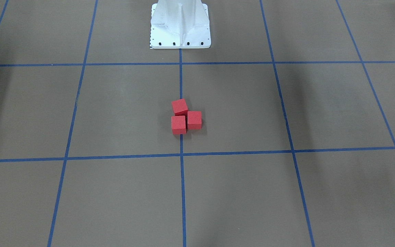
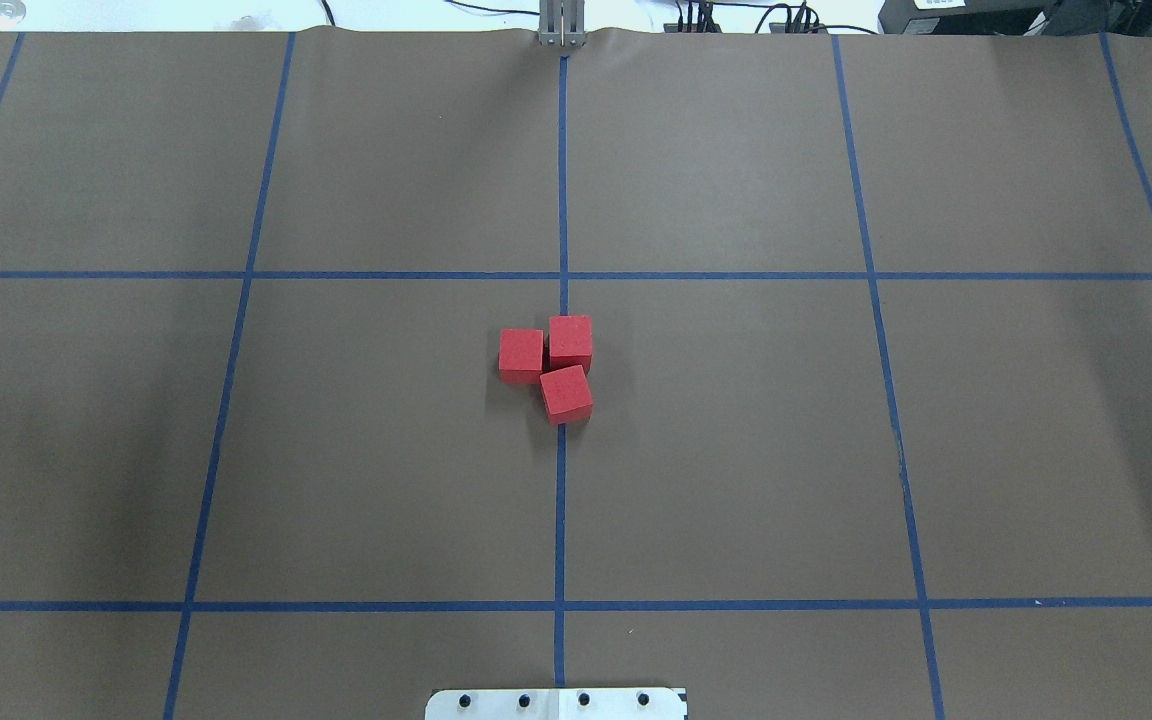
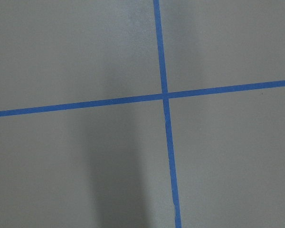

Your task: Form red blocks into L shape at center

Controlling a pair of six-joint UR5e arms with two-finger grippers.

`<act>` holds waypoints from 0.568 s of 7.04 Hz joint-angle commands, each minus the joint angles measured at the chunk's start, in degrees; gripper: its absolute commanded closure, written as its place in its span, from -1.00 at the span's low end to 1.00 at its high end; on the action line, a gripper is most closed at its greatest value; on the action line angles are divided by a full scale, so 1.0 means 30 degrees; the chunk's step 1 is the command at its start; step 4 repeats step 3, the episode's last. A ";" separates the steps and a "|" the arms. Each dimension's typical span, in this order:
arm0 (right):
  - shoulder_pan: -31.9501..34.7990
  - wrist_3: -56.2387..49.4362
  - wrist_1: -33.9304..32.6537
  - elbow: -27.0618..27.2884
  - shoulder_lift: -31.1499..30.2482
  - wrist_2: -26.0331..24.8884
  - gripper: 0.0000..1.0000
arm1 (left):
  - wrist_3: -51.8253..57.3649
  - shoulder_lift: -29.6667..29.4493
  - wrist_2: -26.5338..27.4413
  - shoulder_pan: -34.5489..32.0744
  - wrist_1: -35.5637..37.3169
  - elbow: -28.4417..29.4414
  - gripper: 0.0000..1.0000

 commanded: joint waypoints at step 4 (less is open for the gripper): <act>-0.0024 -0.0002 -0.0003 -0.0057 0.0077 0.0002 -0.99 | -0.0155 -0.0058 0.0012 0.0000 -0.0029 0.0105 -1.00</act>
